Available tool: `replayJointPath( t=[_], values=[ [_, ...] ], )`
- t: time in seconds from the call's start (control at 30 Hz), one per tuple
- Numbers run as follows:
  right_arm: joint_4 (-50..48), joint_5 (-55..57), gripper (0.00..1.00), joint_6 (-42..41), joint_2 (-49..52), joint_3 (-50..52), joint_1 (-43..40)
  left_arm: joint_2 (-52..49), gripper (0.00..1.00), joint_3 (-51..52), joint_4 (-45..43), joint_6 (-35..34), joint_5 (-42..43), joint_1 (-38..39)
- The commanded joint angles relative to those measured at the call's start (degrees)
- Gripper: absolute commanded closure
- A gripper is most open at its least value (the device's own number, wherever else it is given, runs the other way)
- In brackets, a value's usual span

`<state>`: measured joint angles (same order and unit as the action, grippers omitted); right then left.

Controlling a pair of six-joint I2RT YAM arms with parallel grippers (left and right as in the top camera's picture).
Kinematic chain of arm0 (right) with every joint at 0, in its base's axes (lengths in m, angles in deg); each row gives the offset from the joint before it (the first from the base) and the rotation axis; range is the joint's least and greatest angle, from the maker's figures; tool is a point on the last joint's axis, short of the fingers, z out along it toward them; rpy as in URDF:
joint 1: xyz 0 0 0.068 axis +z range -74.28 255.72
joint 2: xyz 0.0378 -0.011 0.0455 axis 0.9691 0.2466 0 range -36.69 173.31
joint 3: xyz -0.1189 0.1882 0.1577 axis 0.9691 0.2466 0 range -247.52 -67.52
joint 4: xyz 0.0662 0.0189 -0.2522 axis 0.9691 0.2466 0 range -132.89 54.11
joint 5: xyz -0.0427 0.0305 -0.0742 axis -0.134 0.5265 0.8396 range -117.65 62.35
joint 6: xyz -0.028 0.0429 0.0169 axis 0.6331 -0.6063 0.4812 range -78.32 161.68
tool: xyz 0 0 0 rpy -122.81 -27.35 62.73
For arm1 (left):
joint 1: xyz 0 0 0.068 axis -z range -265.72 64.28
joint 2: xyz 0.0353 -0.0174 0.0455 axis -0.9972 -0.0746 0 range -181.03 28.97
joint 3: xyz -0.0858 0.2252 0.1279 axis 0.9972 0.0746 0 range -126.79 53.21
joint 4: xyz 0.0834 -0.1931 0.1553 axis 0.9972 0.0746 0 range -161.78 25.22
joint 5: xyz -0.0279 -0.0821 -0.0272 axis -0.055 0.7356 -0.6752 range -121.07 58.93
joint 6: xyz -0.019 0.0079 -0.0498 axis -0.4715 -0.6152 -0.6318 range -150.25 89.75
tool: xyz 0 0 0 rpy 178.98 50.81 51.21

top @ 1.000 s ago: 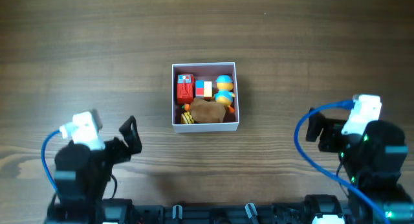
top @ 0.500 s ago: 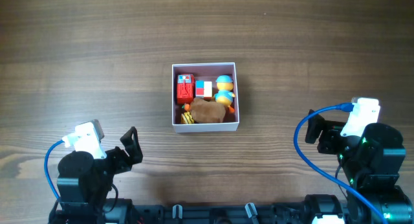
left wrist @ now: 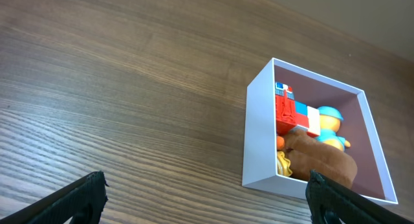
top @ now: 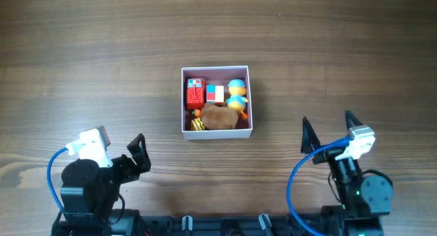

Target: Pack container

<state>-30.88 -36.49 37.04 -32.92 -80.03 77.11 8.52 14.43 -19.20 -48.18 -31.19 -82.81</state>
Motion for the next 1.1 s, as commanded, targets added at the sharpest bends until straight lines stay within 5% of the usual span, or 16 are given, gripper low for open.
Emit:
replayJointPath(
  t=[0.0,1.07],
  values=[
    [-15.0,-0.5,0.00,4.3,-1.5,7.7,2.1,0.2,0.00,0.2,-0.2,-0.5,0.5,0.2],
    [-12.5,1.7,0.00,4.3,-2.8,12.2,2.1,0.2,0.00,0.2,-0.2,-0.5,0.5,0.2]
  ],
)
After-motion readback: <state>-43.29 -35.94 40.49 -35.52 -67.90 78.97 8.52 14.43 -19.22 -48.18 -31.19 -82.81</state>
